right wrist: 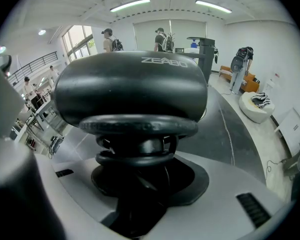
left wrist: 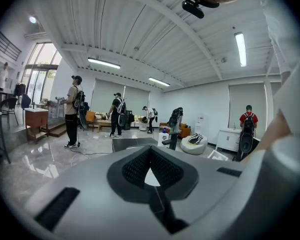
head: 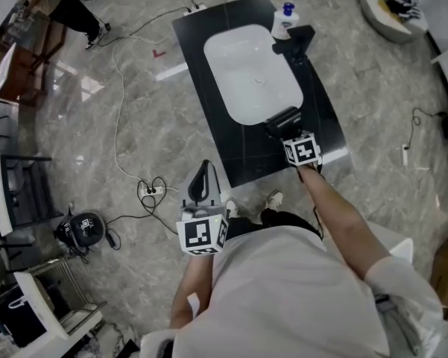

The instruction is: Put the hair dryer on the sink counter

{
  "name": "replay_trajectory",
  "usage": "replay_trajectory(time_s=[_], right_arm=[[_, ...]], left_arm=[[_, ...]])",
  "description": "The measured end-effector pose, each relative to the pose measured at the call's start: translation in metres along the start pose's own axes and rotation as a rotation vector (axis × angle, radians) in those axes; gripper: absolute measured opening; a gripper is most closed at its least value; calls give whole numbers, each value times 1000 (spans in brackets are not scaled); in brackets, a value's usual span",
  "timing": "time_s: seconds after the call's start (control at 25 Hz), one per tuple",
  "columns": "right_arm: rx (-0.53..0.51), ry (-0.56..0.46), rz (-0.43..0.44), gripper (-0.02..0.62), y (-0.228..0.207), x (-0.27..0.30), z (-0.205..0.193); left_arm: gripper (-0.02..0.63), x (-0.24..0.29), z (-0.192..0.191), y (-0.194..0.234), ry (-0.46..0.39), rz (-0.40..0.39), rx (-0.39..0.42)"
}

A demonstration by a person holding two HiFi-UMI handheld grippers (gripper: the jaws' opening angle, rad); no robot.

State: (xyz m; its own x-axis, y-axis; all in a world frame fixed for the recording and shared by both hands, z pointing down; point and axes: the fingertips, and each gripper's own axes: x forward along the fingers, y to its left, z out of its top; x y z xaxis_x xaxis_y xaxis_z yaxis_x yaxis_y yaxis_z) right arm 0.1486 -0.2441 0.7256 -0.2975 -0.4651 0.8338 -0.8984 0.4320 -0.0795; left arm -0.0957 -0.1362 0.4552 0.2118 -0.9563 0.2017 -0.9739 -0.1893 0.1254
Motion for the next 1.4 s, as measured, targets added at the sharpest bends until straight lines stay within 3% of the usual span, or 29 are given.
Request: replay_trajectory(time_s=[0.28,0.72,1.0,1.4], right_arm=[[-25,10,14,216,4,2,2],[43,21,26,247,5,1,1],[26,13,26,255,8,1,3],[128,8,60,255,7,-2,4]], left_arm=[[2,0,1,1,-2,-10,0],[2,-5,-1,6,-3,-7,-6],[2,-9,1,10,-4,-3,-13],[2,-11,-1,9,-2,-2,-16]])
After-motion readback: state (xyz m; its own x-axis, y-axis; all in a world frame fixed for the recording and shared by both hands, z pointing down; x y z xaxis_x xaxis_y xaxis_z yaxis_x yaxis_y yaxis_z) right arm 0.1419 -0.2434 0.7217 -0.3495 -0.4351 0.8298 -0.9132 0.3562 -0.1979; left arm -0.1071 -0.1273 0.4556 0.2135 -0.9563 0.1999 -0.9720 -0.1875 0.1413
